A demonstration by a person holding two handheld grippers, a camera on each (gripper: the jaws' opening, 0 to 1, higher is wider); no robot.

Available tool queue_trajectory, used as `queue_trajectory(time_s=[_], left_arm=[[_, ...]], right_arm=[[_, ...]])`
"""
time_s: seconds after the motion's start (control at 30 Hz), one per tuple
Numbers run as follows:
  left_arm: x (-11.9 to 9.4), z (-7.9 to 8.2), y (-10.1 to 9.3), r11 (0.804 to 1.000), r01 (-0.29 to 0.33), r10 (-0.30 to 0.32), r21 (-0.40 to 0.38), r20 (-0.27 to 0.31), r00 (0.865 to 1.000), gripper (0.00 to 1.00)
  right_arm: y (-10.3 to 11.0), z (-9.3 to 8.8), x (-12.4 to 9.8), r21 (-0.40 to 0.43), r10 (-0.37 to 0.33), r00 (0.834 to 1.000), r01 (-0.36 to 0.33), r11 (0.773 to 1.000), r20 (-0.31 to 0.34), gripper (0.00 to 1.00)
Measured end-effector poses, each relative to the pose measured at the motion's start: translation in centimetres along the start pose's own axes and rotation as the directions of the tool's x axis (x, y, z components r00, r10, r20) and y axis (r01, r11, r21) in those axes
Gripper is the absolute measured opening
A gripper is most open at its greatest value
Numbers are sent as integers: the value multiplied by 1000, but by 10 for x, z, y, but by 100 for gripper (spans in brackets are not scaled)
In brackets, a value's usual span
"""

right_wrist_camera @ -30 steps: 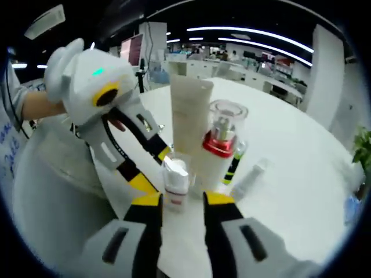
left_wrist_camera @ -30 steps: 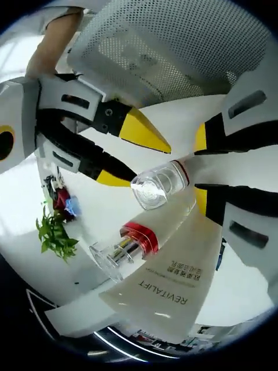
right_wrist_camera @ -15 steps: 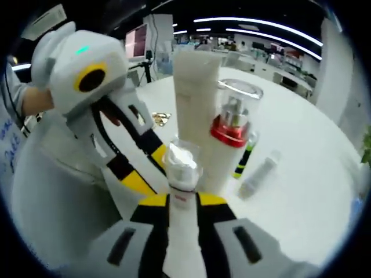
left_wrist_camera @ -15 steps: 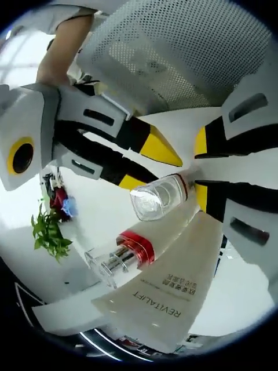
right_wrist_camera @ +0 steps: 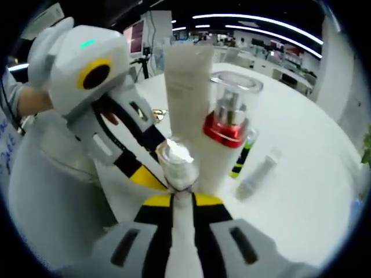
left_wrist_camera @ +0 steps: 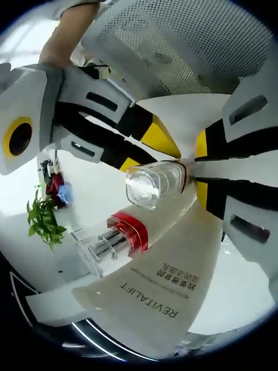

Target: Arrange the skincare products in the storage area until every visible bottle or jar stands upright without overlapping.

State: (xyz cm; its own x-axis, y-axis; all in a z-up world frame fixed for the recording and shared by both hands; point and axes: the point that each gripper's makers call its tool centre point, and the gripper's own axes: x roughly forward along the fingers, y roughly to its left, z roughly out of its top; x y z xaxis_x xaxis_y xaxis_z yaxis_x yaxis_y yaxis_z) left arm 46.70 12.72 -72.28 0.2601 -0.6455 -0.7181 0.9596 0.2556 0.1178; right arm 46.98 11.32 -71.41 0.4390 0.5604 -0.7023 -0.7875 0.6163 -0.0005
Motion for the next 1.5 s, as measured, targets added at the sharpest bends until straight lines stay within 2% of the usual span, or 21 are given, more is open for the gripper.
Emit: queue_trajectory(time_s=[0.6,0.9,1.2,1.5], left_arm=[[2,-2,9,1000,-20,20,-24,-6,1000,6],[-1,-4,9,999,-24,24,-39,-1,1000,6],[-30,3,15,996,-63,66,-69,43,997,9],[-66,-3,24,981,-141,153,-130,83,985,14]], right_arm=[[-6,0,10,4,0,1000,0,1000,-16,11],[-7,1,6,-7,-15,1000,15,1000,-20,12],[-8,15,-16,-12,-56,998,56,998,22,19],[-6,34,-40,10,-110,989,110,994,95,32]])
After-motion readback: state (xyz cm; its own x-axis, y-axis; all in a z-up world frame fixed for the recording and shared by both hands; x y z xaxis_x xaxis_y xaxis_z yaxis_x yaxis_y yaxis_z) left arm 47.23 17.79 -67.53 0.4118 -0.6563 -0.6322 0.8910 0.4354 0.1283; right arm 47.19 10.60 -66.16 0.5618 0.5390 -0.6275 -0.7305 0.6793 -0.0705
